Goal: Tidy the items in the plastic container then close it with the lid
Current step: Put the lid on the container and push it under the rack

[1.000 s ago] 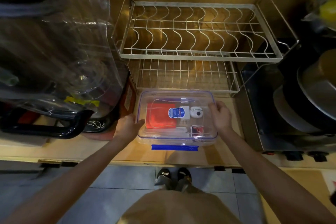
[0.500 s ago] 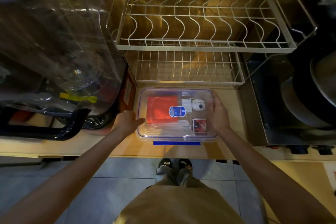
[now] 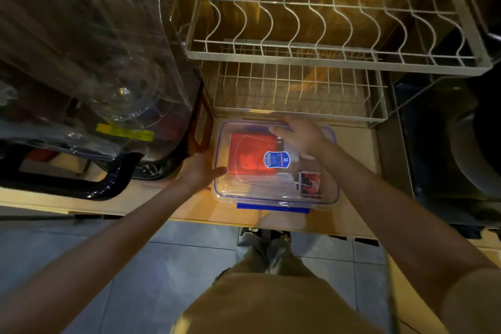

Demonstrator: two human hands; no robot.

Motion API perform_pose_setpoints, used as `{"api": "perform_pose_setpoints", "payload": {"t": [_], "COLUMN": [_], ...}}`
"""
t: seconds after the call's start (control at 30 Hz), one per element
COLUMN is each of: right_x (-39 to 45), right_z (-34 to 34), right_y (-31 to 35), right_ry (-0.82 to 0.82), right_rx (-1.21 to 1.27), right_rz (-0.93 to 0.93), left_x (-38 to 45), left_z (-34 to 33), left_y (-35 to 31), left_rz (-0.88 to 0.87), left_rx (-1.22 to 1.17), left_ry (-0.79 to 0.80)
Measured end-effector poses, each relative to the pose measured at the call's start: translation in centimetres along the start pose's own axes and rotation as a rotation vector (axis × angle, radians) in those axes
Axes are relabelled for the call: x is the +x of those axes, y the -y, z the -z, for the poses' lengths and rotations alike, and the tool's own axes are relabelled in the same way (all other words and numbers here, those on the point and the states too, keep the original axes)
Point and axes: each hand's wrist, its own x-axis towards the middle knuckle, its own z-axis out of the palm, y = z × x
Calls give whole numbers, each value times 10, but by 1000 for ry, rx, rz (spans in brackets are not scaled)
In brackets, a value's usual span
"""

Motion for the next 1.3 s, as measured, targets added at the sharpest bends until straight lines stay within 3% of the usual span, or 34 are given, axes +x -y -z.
{"api": "perform_pose_setpoints", "payload": {"t": [0.13,0.4,0.57,0.73,1.3], "right_x": [13,27,20,3,-3], "right_z": [6,10,6,-8,-15], "right_y": [4,0,-3,-7,4], "right_ry": [143,177,56,-175,-385], "right_rx": [-92,30,181,41,219], "right_rz": [-49,-91,-179,-81,-68], "left_x": [4,6,8,9,6], "left_z": [1,-1,-3,-2,-11], "left_y": [2,10,12,12,3], "left_rz": [12,19,58,61,62], "left_rx": [-44,-170,-211,-267,-348], "left_ry": [9,28,16,59,54]}}
